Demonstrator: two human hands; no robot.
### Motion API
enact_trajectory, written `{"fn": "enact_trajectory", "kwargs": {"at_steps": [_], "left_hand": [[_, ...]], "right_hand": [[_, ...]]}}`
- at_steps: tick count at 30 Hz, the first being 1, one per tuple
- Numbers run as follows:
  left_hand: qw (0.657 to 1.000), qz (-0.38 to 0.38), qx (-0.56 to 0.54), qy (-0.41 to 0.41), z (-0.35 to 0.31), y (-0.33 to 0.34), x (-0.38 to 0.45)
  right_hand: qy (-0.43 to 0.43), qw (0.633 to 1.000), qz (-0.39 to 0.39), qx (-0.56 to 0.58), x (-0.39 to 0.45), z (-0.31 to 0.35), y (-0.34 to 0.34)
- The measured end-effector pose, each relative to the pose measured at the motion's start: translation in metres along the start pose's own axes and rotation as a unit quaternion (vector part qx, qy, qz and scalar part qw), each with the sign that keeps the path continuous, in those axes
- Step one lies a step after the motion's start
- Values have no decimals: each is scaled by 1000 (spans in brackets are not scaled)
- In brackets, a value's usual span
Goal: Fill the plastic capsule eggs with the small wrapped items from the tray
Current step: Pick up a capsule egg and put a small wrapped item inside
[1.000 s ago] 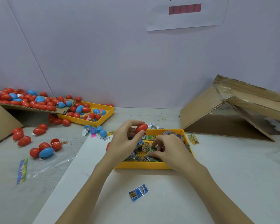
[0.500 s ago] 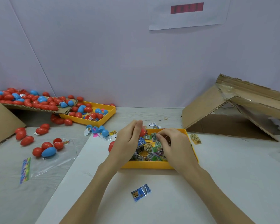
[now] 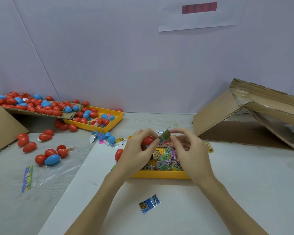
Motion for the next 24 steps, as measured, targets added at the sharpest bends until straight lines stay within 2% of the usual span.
{"fn": "enact_trajectory", "kwargs": {"at_steps": [3, 8, 13, 18, 24], "left_hand": [[1000, -8, -15, -7, -1, -1, 0], [1000, -10, -28, 2, 0, 0, 0], [999, -21, -39, -19, 2, 1, -2], [998, -25, -57, -26, -1, -2, -2], [998, 24, -60, -25, -6, 1, -3]], "right_hand": [[68, 995, 7, 74, 2, -7, 1], [39, 994, 54, 90, 2, -1, 3], [96, 976, 71, 181, 1, -5, 8], [51, 993, 62, 87, -1, 2, 6], [48, 989, 35, 135, -1, 1, 0]]}}
Point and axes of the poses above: each hand's wrist, its own x-axis towards the middle knuckle, its own y-axis out of the palm, z = x × y, the point moved 5 cm from there along x, towards the middle knuckle, and after that the axes turned 11 degrees about z, right-handed, at the moved point
